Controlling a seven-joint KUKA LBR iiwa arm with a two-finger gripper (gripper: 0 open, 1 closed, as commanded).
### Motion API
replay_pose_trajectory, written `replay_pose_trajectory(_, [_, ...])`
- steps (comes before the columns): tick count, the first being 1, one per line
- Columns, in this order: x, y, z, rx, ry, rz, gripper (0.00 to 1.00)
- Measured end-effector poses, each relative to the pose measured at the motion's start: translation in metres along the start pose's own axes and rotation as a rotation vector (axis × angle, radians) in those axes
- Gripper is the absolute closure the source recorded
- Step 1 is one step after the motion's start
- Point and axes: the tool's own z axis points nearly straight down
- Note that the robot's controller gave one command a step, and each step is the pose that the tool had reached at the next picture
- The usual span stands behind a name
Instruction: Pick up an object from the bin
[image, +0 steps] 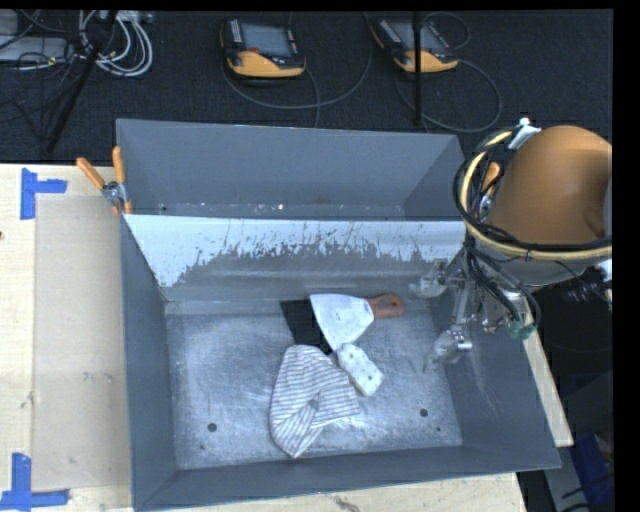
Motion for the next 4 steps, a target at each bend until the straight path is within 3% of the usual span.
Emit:
replay_pose_trajectory(1, [0.000, 0.000, 0.000, 0.000, 0.000, 0.000, 0.00])
replay_pose_trajectory(2, [0.000, 0.009, 0.037, 0.000, -0.006, 0.069, 0.00])
replay_pose_trajectory(3, [0.008, 0.029, 0.076, 0.000, 0.000, -0.005, 0.00])
replay_pose_trajectory(4, [0.007, 0.034, 0.085, 0.000, 0.000, -0.077, 0.00])
